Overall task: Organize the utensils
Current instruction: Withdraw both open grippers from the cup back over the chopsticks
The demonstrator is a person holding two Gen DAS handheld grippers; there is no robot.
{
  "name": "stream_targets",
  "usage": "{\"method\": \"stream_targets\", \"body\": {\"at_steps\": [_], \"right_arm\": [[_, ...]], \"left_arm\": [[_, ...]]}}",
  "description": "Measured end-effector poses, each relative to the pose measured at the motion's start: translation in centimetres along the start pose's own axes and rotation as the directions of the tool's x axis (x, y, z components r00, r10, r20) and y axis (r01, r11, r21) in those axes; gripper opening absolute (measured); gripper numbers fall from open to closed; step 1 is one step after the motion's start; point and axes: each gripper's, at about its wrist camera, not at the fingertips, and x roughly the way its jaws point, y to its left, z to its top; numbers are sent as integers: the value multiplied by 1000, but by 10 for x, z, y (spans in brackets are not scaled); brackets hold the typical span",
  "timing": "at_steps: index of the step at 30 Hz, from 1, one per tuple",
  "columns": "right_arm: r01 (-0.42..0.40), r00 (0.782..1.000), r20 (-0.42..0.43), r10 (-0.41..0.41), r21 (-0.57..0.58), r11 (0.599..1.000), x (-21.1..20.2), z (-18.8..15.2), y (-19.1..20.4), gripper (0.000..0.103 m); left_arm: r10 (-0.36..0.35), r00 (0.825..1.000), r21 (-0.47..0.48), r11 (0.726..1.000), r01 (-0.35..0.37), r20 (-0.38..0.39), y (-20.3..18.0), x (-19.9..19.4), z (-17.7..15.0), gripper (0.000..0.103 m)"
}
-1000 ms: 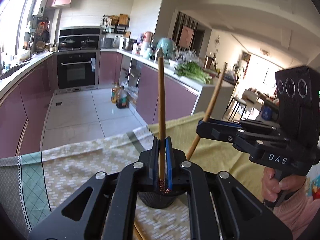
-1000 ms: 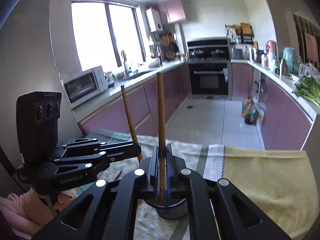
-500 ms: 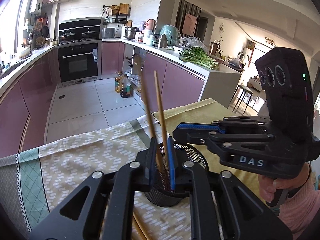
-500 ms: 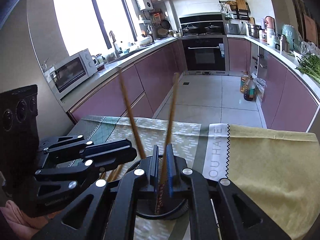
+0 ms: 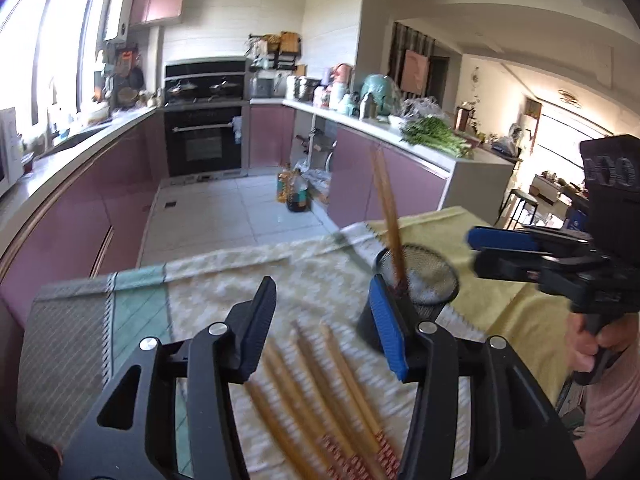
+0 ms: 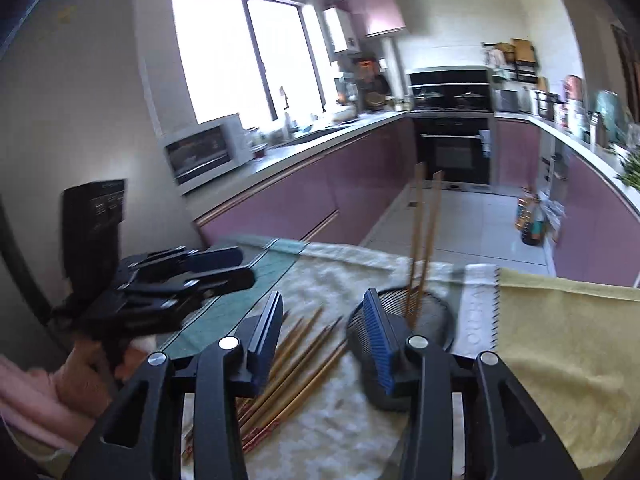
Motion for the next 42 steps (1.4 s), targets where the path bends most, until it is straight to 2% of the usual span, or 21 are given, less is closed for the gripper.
{"method": "stream_targets", "body": {"at_steps": [2,5,7,11,18,22,36,42], "right_arm": [[-43,998,-46,43,-2,999,10,-14,11,41],[-52,989,-138,54,20,998,38,-36,19,41],[-40,979,-196,49,52,998,57,-49,18,41],[-8,962,-272,36,103,995,84,-69,14,41],[34,953,-303,1,109,993,95,-81,15,41],[47,950,-311,-14,99,994,98,-83,17,41],[100,937,-340,-80,41,994,103,-86,24,33],[131,928,-357,-110,36,991,99,-85,19,28]], "left_arm": [[21,998,-18,1000,-22,-51,13,1,-15,48],[35,989,-47,998,-43,-143,29,9,-43,48],[39,979,-61,997,-52,-200,35,17,-61,48],[39,965,-76,995,-60,-258,40,28,-85,46],[29,960,-112,992,-62,-280,45,31,-104,44],[27,955,-114,991,-63,-295,46,32,-109,39],[51,946,-66,995,-76,-321,44,39,-112,35],[59,941,-38,996,-76,-334,42,39,-112,29]]}}
